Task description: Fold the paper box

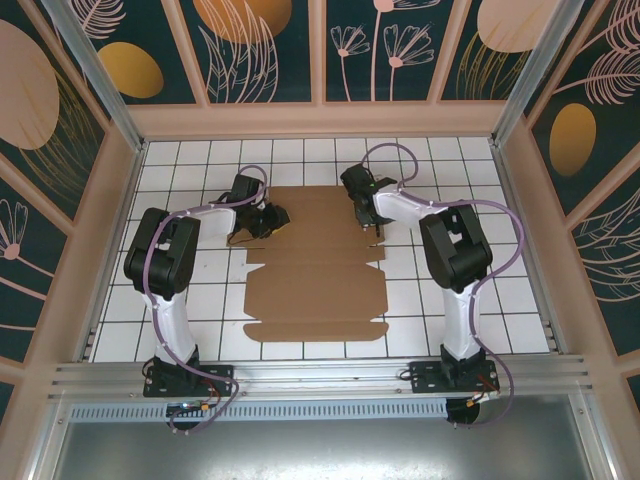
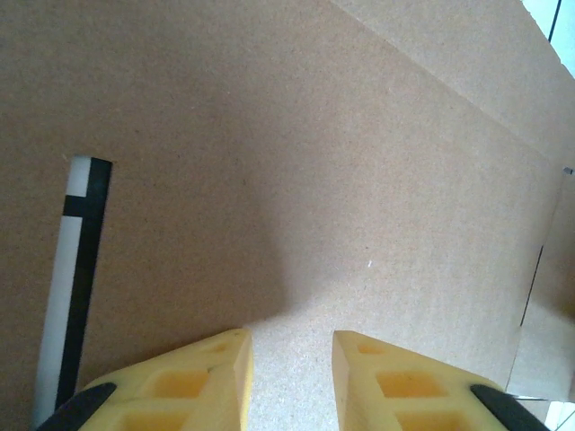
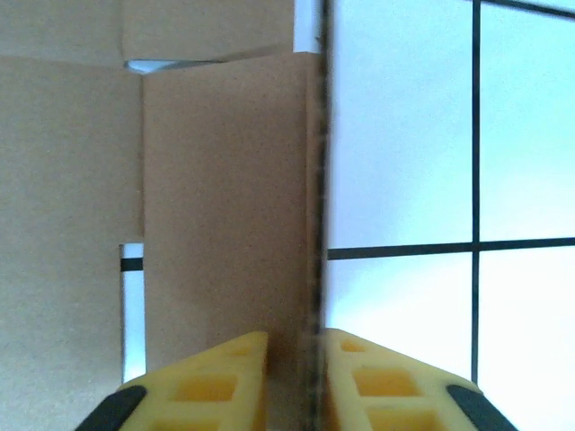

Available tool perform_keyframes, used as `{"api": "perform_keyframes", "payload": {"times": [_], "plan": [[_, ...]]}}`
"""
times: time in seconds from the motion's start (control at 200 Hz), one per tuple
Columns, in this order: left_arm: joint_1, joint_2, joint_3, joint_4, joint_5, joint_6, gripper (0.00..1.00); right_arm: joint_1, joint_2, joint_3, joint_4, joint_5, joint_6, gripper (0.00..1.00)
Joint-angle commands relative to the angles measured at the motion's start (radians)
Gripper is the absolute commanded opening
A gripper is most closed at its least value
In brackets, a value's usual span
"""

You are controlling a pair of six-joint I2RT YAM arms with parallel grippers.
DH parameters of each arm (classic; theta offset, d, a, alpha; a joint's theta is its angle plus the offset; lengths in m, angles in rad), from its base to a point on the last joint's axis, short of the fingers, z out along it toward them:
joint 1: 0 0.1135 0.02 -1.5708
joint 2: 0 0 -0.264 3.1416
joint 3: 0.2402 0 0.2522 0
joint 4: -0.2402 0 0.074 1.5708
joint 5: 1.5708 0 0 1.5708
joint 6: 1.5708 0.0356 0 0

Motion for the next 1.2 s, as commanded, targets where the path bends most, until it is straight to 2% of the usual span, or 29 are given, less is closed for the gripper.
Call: {"api": "perform_keyframes", "payload": {"times": [0.0, 0.1, 0.17, 0.23, 0.36, 0.52, 0.721, 0.846, 0.931, 0.971, 1.046, 1.101, 1.196], "plan": [[0.004, 0.009, -0.013, -0.021, 0.002, 0.0, 0.3, -0.012, -0.018, -0.038, 0.013, -0.005, -0.009, 0.18], [0.002, 0.01, -0.013, -0.024, -0.003, 0.001, 0.3, -0.012, -0.001, -0.041, 0.004, 0.02, -0.021, 0.27], [0.003, 0.014, -0.011, -0.025, -0.006, 0.003, 0.3, -0.011, 0.008, -0.045, -0.001, 0.04, -0.023, 0.29], [0.004, 0.016, -0.01, -0.025, -0.006, 0.003, 0.3, -0.006, 0.01, -0.053, 0.006, 0.05, -0.032, 0.29], [0.004, 0.019, -0.01, -0.027, -0.006, 0.0, 0.3, 0.023, 0.056, -0.041, -0.01, 0.154, -0.058, 0.28], [0.003, 0.02, -0.009, -0.025, -0.006, 0.0, 0.3, 0.115, 0.164, 0.01, -0.057, 0.295, -0.061, 0.23], [0.004, 0.019, -0.01, -0.025, -0.006, 0.0, 0.3, 0.165, 0.245, 0.046, -0.082, 0.371, -0.054, 0.21], [0.003, 0.016, -0.01, -0.026, -0.006, 0.0, 0.3, 0.157, 0.231, 0.044, -0.074, 0.33, -0.034, 0.2], [0.004, 0.016, -0.01, -0.03, -0.009, 0.001, 0.3, 0.127, 0.159, 0.009, -0.043, 0.277, -0.021, 0.19], [0.004, 0.015, -0.01, -0.032, -0.009, 0.001, 0.29, 0.103, 0.105, -0.023, -0.011, 0.22, -0.01, 0.18], [0.004, 0.016, -0.01, -0.029, -0.007, -0.001, 0.29, 0.046, -0.029, -0.127, 0.105, 0.024, -0.003, 0.17], [0.004, 0.016, -0.008, -0.028, -0.005, -0.003, 0.29, 0.01, -0.102, -0.184, 0.164, -0.075, 0.016, 0.16], [0.004, 0.015, -0.006, -0.028, -0.005, -0.004, 0.29, -0.048, -0.171, -0.231, 0.197, -0.176, 0.042, 0.09]]}}
